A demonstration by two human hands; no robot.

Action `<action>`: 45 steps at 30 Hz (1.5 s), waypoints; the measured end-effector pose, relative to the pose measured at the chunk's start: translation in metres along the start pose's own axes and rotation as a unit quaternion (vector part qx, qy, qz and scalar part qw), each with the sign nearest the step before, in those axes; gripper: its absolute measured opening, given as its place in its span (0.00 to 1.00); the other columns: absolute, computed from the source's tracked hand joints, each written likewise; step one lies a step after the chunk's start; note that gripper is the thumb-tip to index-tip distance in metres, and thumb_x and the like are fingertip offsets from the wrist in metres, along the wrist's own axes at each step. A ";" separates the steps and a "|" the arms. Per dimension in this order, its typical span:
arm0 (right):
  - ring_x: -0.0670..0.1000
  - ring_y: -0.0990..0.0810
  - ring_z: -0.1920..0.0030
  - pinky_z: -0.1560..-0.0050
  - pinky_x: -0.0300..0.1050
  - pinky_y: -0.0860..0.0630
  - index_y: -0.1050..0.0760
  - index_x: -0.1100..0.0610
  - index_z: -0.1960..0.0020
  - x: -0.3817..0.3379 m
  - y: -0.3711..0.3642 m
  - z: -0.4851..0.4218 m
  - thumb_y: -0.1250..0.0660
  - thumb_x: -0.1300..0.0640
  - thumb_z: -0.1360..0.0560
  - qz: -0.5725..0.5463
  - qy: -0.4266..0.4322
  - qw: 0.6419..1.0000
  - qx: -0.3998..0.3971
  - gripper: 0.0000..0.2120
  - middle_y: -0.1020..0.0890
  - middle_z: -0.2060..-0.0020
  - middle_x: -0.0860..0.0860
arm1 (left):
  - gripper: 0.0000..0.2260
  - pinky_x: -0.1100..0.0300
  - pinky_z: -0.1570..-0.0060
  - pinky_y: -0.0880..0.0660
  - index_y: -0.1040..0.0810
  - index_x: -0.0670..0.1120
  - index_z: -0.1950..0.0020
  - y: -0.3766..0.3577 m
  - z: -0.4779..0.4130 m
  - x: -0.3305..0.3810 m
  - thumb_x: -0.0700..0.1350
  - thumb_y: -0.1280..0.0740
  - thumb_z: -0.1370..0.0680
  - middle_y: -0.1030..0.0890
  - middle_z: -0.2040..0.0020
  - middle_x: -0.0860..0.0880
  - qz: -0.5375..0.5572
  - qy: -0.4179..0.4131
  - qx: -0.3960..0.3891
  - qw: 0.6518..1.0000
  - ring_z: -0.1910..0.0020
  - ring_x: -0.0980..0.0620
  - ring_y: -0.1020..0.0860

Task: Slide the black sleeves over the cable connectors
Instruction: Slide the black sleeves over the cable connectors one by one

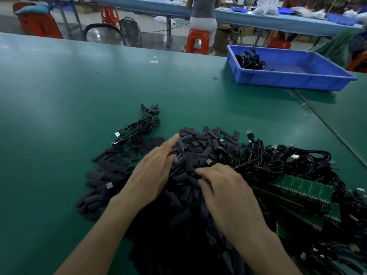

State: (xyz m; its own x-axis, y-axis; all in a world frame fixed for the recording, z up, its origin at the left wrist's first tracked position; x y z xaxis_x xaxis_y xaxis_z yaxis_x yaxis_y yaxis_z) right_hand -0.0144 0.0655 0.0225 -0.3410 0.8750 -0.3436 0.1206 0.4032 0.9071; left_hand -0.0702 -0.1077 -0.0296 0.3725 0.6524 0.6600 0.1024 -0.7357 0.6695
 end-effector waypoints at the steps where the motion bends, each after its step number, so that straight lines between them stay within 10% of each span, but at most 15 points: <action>1: 0.45 0.27 0.37 0.40 0.34 0.30 0.27 0.50 0.29 0.002 -0.009 -0.001 0.37 0.52 0.18 -0.006 -0.007 1.000 -0.026 0.17 0.23 0.39 0.44 | 0.19 0.51 0.50 0.23 0.38 0.63 0.26 -0.005 0.003 -0.003 0.47 0.42 0.15 0.21 0.51 0.61 0.015 0.013 -0.010 1.000 0.52 0.60 0.22; 6: 0.52 0.34 0.34 0.36 0.45 0.31 0.33 0.54 0.29 0.002 -0.044 -0.004 0.41 0.52 0.16 0.071 -0.046 0.989 -0.118 0.17 0.33 0.34 0.50 | 0.08 0.52 0.55 0.20 0.30 0.57 0.45 -0.016 0.008 -0.012 0.44 0.36 0.17 0.19 0.54 0.60 0.047 0.027 0.018 0.998 0.57 0.61 0.19; 18: 0.45 0.25 0.44 0.47 0.32 0.29 0.17 0.52 0.42 0.026 -0.053 -0.001 0.32 0.55 0.20 -0.060 -0.062 0.995 0.042 0.09 0.19 0.48 0.43 | 0.08 0.72 0.48 0.27 0.17 0.46 0.43 -0.015 0.007 -0.016 0.45 0.31 0.20 0.21 0.50 0.57 0.010 -0.021 0.053 0.998 0.51 0.65 0.23; 26: 0.39 0.21 0.60 0.61 0.29 0.29 0.27 0.43 0.35 0.041 -0.057 0.009 0.34 0.53 0.19 -0.235 -0.099 0.959 0.121 0.13 0.19 0.58 0.38 | 0.06 0.56 0.49 0.21 0.20 0.51 0.43 -0.015 0.011 -0.013 0.46 0.33 0.18 0.18 0.48 0.57 0.015 -0.033 0.028 0.999 0.49 0.60 0.21; 29: 0.36 0.20 0.50 0.51 0.28 0.27 0.22 0.47 0.37 0.039 -0.056 0.009 0.33 0.56 0.19 -0.234 -0.090 0.959 0.136 0.12 0.21 0.52 0.31 | 0.09 0.51 0.50 0.20 0.18 0.47 0.41 -0.014 0.012 -0.007 0.47 0.34 0.18 0.18 0.47 0.54 0.001 -0.063 0.023 0.998 0.48 0.54 0.20; 38: 0.31 0.24 0.45 0.43 0.25 0.30 0.20 0.55 0.37 0.039 -0.053 0.010 0.29 0.55 0.23 -0.232 -0.070 0.958 0.150 0.15 0.22 0.49 0.38 | 0.09 0.56 0.51 0.22 0.17 0.45 0.41 -0.014 0.016 0.004 0.44 0.33 0.19 0.18 0.50 0.53 -0.056 -0.117 0.012 0.991 0.50 0.54 0.20; 45: 0.41 0.19 0.59 0.55 0.30 0.24 0.18 0.54 0.41 0.040 -0.051 0.012 0.32 0.50 0.24 -0.287 -0.083 0.940 0.162 0.14 0.19 0.55 0.40 | 0.09 0.58 0.49 0.22 0.17 0.44 0.41 -0.013 0.018 0.005 0.45 0.33 0.19 0.17 0.49 0.52 -0.050 -0.131 0.009 0.990 0.49 0.55 0.20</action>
State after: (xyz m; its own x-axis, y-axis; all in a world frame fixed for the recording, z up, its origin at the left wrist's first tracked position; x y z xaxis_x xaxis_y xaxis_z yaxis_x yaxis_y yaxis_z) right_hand -0.0231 0.0836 -0.0405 -0.2902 0.5071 -0.8115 0.2479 0.8589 0.4481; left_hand -0.0533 -0.0986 -0.0411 0.5860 0.6538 0.4786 0.1667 -0.6753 0.7184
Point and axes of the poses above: each hand's wrist, its own z-axis away from the middle knuckle, its own y-axis out of the back of the hand, x = y × z, the point moved 4 cm from there along -z, towards the middle knuckle
